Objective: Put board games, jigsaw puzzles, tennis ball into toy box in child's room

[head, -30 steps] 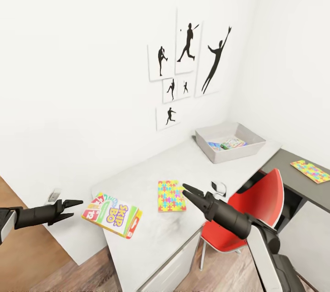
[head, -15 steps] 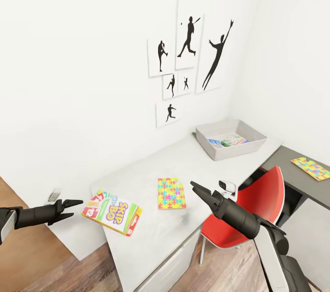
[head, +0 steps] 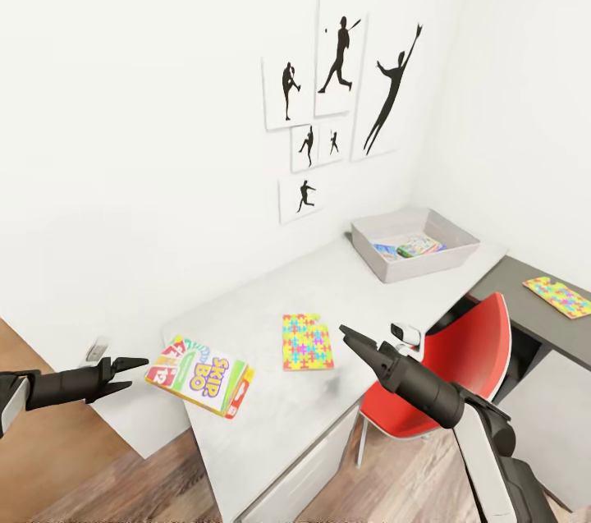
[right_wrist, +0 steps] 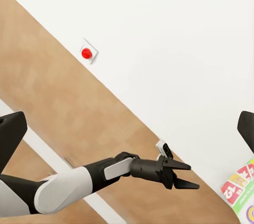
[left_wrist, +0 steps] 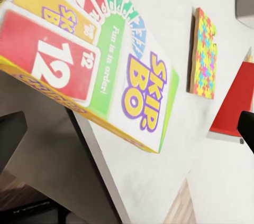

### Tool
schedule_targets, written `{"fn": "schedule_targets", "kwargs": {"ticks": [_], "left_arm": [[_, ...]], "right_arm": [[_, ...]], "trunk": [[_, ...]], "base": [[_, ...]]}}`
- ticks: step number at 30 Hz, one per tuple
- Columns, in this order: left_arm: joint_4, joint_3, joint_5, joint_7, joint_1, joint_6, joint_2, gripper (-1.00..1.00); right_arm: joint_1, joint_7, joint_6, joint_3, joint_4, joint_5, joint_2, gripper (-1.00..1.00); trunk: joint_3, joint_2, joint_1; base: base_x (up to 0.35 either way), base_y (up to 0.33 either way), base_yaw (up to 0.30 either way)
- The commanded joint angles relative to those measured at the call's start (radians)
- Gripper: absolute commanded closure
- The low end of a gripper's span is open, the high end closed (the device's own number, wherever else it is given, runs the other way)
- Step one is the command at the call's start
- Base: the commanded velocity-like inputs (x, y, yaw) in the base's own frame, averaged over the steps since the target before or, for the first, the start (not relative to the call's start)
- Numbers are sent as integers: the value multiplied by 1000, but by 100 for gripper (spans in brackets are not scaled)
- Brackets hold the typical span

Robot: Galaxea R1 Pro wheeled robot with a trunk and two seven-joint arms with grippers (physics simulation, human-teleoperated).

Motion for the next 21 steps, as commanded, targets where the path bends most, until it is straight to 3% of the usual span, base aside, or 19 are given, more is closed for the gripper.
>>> {"fn": "schedule_targets", "kwargs": {"ticks": [1, 21], "left_arm": [[0, 2, 2, -1, -1, 9, 0, -100], [0, 2, 4, -1, -1, 8, 0, -100]], "right_arm": [[-1, 1, 7, -1, 0, -3, 1, -100], [0, 0, 3, 1, 0, -3, 4, -100]], "trunk": [[-4, -2, 1], [-37, -2, 1]], "base": [[0, 0, 0], [0, 0, 0]]}}
